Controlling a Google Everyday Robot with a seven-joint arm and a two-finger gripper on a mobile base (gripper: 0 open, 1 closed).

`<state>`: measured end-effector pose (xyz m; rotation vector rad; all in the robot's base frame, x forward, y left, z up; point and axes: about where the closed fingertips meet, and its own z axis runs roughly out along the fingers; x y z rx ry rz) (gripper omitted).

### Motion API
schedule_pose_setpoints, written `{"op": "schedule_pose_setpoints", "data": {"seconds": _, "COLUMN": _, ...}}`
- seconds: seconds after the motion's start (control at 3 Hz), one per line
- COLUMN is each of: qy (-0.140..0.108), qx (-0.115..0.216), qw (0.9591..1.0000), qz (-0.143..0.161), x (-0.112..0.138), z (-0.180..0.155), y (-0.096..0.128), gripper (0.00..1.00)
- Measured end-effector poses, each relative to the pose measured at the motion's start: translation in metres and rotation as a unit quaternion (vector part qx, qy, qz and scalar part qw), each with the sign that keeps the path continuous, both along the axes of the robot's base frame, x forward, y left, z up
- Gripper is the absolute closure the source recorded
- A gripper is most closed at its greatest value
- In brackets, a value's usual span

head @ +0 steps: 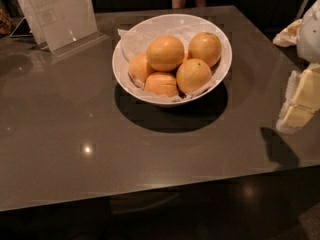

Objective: Pick orange from white bowl

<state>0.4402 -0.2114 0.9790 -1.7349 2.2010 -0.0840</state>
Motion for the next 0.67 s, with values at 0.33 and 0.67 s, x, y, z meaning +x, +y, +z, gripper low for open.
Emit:
{"op": "schedule_pose_setpoints", "data": {"seconds": 0.33, "qy": -0.005, "qx": 0.034, "qw": 0.9992, "qz": 0.022, "x": 0.019, "z": 0.008, "y": 0.018, "gripper": 0.00}}
{"op": "schedule_pose_setpoints", "data": {"seconds": 0.67, "qy": -0.014, "qx": 0.063, "qw": 0.9970, "qz": 0.043, "x": 0.048, "z": 0.021, "y": 0.039, "gripper": 0.00}}
